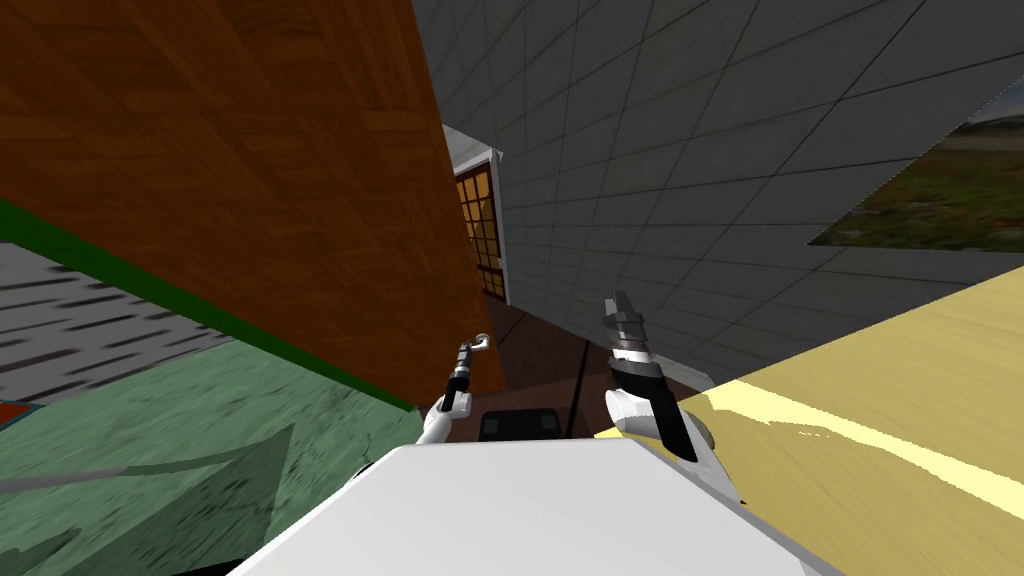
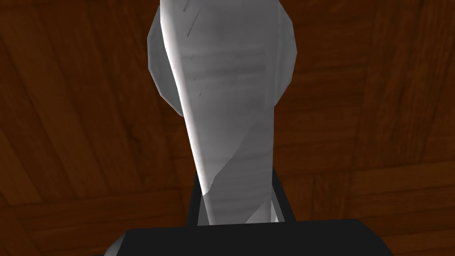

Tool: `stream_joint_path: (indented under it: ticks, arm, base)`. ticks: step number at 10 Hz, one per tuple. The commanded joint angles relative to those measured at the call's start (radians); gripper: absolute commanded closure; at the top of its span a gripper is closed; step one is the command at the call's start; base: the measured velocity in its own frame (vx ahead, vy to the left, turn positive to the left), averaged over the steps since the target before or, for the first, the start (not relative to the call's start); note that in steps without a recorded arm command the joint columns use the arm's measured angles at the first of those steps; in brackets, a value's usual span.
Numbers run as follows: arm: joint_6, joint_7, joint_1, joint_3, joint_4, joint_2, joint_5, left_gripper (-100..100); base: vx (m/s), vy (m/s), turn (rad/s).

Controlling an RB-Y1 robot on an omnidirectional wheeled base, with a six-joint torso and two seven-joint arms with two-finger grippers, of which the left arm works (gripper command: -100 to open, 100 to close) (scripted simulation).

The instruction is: Push the door open

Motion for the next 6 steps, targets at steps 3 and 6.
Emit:
stream_joint_path:
  ticks: [3,6]
  arm:
    - [-0.006,-0.02,-0.004,0.039,-0.007,0.01,0.018,100]
    - [-0.007,-0.044,-0.004,0.073,-0.007,-0.006,0.036,100]
  base:
    - [0.151,-0.05,0.077]
    - [0.172,-0.077,0.09]
